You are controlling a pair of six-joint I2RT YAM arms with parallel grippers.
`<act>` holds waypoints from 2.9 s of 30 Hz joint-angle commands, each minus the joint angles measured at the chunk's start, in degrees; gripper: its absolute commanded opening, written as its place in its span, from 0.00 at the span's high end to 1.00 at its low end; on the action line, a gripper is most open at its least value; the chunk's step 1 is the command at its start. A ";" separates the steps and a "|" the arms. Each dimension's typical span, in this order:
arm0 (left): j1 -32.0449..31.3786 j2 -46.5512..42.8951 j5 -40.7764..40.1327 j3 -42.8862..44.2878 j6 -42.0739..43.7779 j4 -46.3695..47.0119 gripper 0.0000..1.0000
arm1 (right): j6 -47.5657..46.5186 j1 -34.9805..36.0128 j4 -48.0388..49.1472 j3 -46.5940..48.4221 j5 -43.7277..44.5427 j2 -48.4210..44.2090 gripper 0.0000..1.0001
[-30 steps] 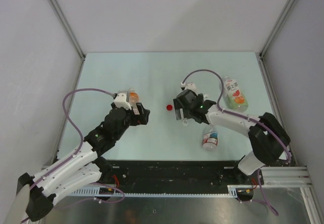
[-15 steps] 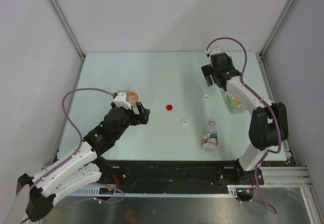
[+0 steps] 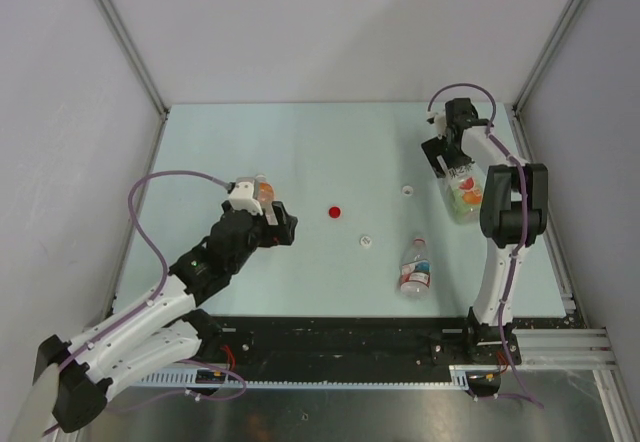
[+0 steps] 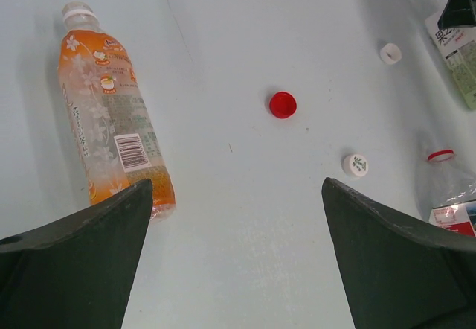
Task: Screw on the bottle caps
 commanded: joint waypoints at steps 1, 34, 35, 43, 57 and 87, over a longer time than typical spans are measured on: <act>0.41 0.09 -1.50 2.67 1.05 0.65 0.00 | 0.55 -1.51 -6.67 5.02 -7.21 4.19 0.02; -0.49 4.18 44.90 13.93 1.76 28.87 0.01 | 46.71 31.99 41.84 -20.28 -43.55 -53.45 0.52; -0.64 4.04 45.73 13.91 1.65 29.57 0.01 | 46.83 33.71 42.15 -20.51 -43.21 -53.79 0.52; -1.81 2.22 49.08 12.60 -0.28 34.52 0.01 | 49.77 40.78 49.43 -24.01 -41.32 -53.73 0.54; -2.05 5.16 54.76 13.21 -4.81 37.72 0.01 | 56.09 43.20 78.02 -37.85 -33.55 -58.40 0.55; -3.79 1.00 44.11 7.47 3.15 39.27 0.62 | 48.53 43.36 69.07 -39.73 -30.06 -62.83 0.01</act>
